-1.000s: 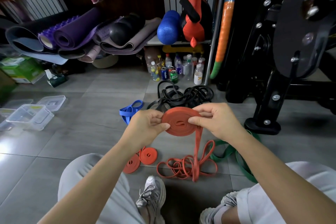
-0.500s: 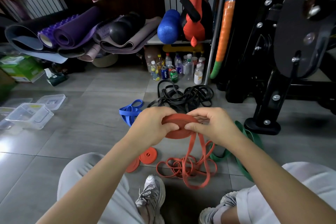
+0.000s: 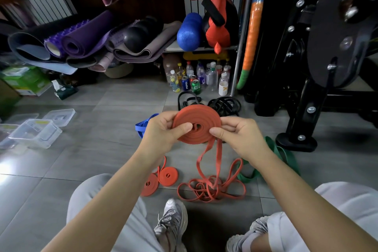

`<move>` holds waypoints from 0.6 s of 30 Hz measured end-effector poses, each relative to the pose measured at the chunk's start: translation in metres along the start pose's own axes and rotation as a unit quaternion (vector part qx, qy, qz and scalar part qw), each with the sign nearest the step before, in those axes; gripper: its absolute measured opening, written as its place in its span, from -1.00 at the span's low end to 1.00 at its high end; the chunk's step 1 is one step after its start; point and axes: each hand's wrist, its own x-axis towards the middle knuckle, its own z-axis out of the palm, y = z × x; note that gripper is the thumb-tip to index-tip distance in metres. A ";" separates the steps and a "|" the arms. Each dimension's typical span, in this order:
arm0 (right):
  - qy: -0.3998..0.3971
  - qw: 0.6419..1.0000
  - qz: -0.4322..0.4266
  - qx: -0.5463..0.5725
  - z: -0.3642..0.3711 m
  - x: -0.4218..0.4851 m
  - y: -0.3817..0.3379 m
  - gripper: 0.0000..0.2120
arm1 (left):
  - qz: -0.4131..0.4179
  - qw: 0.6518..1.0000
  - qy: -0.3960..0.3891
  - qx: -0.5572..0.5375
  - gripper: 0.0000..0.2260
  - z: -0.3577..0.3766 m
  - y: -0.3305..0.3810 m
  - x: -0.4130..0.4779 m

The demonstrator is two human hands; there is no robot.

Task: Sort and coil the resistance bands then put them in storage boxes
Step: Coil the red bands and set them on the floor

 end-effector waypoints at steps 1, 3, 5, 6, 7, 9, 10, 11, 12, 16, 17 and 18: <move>-0.006 1.000 0.006 -0.030 0.000 0.001 0.000 -0.75 | 0.000 0.999 0.001 0.049 -0.79 -0.001 -0.001 0.000; -0.020 0.989 0.012 -0.144 -0.001 0.002 0.000 -0.81 | 0.049 0.968 -0.001 0.246 -0.65 -0.003 -0.003 0.002; -0.046 0.961 -0.009 -0.273 0.001 0.003 0.001 -0.87 | 0.141 0.891 -0.037 0.429 -0.53 0.000 0.001 0.001; -0.060 0.948 -0.021 -0.311 0.003 0.003 0.001 -0.87 | 0.175 0.854 -0.069 0.485 -0.54 0.003 0.003 0.001; -0.069 0.940 -0.028 -0.332 0.005 0.003 0.000 -0.87 | 0.192 0.823 -0.102 0.524 -0.60 0.008 0.005 0.001; -0.067 0.941 -0.033 -0.330 0.008 0.002 0.000 -0.88 | 0.191 0.790 -0.148 0.564 -0.75 0.013 0.008 0.002; -0.063 0.949 -0.028 -0.308 0.008 0.000 0.002 -0.88 | 0.182 0.788 -0.161 0.565 -0.79 0.012 0.009 0.003; -0.061 0.958 -0.019 -0.279 0.008 -0.001 0.003 -0.87 | 0.167 0.798 -0.169 0.553 -0.81 0.010 0.010 0.005; -0.060 0.966 -0.007 -0.251 0.008 -0.003 0.006 -0.86 | 0.150 0.816 -0.174 0.530 -0.82 0.008 0.010 0.005; -0.071 0.981 0.036 -0.175 0.006 -0.011 0.012 -0.85 | 0.094 0.872 -0.181 0.446 -0.82 0.003 0.008 0.000; -0.074 0.981 0.033 -0.177 0.006 -0.012 0.013 -0.85 | 0.084 0.875 -0.187 0.439 -0.82 0.003 0.007 -0.001; -0.076 0.979 0.027 -0.187 0.007 -0.012 0.013 -0.86 | 0.077 0.873 -0.194 0.442 -0.81 0.002 0.007 -0.002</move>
